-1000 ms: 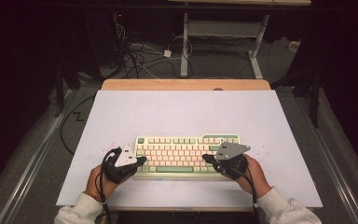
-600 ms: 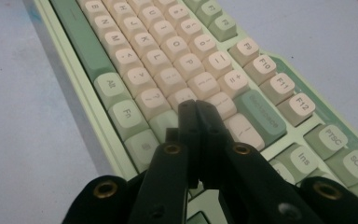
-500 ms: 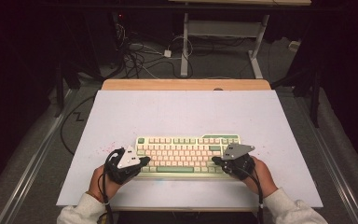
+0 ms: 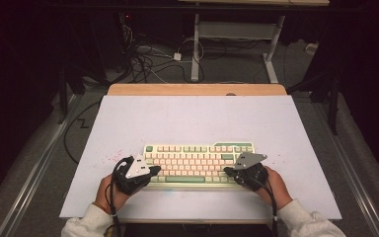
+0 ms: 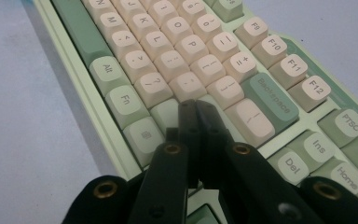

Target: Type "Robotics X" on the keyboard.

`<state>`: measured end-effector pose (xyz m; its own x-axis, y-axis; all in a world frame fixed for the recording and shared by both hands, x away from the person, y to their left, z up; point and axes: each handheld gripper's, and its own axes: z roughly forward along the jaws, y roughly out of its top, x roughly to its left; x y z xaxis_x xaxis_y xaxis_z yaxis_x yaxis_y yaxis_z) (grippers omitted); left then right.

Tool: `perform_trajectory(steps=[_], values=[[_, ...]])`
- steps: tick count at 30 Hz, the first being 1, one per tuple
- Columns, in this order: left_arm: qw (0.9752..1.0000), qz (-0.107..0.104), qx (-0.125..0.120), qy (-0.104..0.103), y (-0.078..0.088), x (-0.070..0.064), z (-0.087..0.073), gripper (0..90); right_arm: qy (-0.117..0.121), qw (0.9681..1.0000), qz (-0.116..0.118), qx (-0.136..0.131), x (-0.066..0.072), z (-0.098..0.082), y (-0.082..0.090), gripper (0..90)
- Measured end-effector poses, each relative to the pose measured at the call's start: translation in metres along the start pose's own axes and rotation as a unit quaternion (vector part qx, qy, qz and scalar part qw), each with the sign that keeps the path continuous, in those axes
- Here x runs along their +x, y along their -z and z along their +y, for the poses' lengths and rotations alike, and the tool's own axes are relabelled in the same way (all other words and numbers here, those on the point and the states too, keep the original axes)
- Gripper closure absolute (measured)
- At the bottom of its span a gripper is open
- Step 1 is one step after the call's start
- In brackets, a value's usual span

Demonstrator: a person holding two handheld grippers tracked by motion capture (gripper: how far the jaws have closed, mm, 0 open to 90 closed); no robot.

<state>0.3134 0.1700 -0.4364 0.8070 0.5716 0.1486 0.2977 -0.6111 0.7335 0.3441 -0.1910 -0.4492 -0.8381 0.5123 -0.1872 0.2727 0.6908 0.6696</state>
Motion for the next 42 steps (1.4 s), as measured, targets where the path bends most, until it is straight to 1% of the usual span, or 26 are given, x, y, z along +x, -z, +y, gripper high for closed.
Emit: perform_trajectory(steps=[4, 7, 13, 18, 27, 39, 40, 42], values=[[1.0000, -0.005, -0.006, 0.002, -0.001, -0.001, 0.004, 86.4, -0.006, 1.0000, 0.002, -0.002, 0.000, -0.001, 0.000, 90.0], [0.9999, -0.010, -0.005, -0.003, -0.005, -0.003, 0.008, 86.4, -0.005, 1.0000, 0.000, -0.001, 0.000, 0.000, 0.000, 90.0], [0.9998, -0.017, 0.005, -0.008, -0.014, -0.004, 0.012, 86.4, -0.006, 1.0000, 0.000, -0.002, 0.000, 0.000, 0.000, 90.0], [0.9997, -0.020, 0.010, -0.005, -0.020, -0.004, 0.012, 86.4, -0.008, 1.0000, 0.001, -0.002, 0.000, 0.000, -0.001, 90.0], [0.9993, -0.023, 0.029, -0.007, -0.033, -0.003, 0.010, 86.4, -0.007, 1.0000, 0.001, -0.002, 0.000, 0.000, -0.001, 90.0], [0.9991, -0.026, 0.034, -0.005, -0.038, 0.000, 0.009, 86.4, -0.004, 1.0000, -0.001, -0.002, 0.001, 0.000, 0.000, 90.0], [0.9988, -0.026, 0.042, -0.007, -0.040, 0.000, 0.009, 86.5, -0.005, 1.0000, -0.002, -0.001, 0.001, 0.000, 0.000, 90.0], [0.9989, -0.025, 0.040, -0.007, -0.040, 0.000, 0.009, 87.4, -0.005, 1.0000, -0.001, -0.001, 0.001, 0.000, 0.000, 90.0]])
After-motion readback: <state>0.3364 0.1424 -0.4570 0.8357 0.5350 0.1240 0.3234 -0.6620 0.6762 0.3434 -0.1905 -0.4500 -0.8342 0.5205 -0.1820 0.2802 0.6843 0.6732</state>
